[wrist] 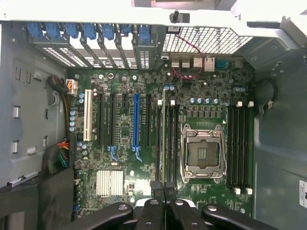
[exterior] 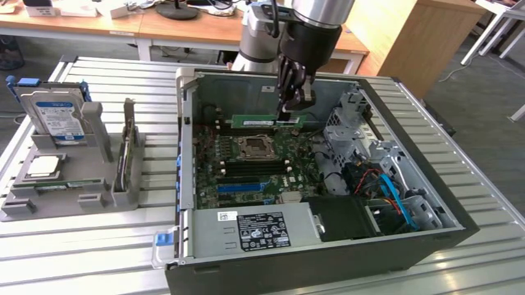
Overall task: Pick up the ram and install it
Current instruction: 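Insert the ram into the slot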
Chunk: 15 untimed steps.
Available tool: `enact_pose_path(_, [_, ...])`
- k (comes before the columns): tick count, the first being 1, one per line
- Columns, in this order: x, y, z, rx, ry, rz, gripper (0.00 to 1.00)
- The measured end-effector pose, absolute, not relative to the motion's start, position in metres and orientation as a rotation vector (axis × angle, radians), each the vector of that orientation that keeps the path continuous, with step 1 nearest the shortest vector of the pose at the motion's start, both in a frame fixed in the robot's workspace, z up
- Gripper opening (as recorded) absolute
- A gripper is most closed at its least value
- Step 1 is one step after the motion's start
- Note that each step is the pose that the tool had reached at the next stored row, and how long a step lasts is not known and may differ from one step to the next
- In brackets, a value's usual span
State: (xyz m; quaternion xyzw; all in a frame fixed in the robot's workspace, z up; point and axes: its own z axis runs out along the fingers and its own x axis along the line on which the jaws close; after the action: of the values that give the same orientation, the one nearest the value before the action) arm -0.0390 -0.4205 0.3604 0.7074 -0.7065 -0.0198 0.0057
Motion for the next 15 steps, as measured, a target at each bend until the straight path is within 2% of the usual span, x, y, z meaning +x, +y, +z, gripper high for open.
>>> enact_pose_path(15, [-0.039, -0.421, 0.345, 2.210, -2.215, -0.062, 0.12])
